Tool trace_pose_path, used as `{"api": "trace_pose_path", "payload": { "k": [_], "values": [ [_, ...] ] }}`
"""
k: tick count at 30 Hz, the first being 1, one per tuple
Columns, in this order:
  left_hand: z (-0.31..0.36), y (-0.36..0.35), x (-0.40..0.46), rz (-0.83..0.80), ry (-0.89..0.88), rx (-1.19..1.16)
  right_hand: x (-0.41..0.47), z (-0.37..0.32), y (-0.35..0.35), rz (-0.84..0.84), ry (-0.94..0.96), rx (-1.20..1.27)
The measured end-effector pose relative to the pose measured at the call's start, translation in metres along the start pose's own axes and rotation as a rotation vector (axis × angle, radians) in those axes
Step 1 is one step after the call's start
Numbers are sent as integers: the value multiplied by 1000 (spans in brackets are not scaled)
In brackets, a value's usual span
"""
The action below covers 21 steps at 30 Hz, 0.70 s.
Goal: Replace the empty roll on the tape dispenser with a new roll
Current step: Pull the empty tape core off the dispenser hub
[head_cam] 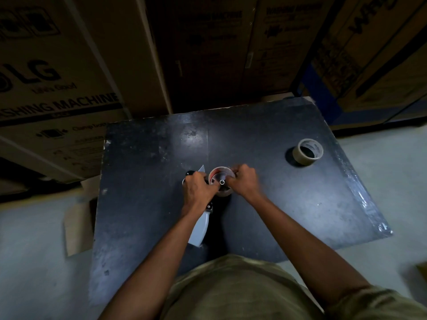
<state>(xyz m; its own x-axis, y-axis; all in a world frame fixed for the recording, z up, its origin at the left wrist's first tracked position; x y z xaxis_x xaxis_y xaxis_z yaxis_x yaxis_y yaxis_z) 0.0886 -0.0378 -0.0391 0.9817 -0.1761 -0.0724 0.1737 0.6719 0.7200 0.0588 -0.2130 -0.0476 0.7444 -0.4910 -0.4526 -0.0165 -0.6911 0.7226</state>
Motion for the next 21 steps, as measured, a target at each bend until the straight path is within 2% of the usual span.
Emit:
{"api": "trace_pose_path", "payload": {
  "k": [3, 7, 9, 12, 14, 21],
  "values": [
    [0, 10, -12, 28, -77, 52, -8, -2, -4, -94, 74, 59],
    [-8, 25, -32, 163, -249, 90, -19, 5, -13, -198, 127, 152],
    [-18, 22, -40, 145, -287, 89, -20, 10, -19, -225, 136, 152],
    [-35, 7, -48, 18, -241, 86, -20, 10, -24, -207, 175, 110],
    [-40, 0, -53, -11, -242, 51, -21, 10, -23, -154, 185, 111],
    [-43, -28, -67, 60, -227, -20, -26, 10, -13, -3, 201, 166]
  ]
}}
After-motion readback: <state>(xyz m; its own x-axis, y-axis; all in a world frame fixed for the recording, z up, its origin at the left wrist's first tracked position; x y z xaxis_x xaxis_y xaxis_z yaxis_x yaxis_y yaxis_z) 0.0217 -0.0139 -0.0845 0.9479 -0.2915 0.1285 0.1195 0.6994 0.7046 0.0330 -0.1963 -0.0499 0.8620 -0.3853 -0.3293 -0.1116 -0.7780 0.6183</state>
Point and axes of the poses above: each hand's wrist, its own x-axis towards the middle knuckle, its own y-axis out of the back of the hand, z = x × y, the point moved 8 cm from there along x, towards the middle knuckle, and after that the axes turned 10 degrees about -y, right-handed, at the moved point
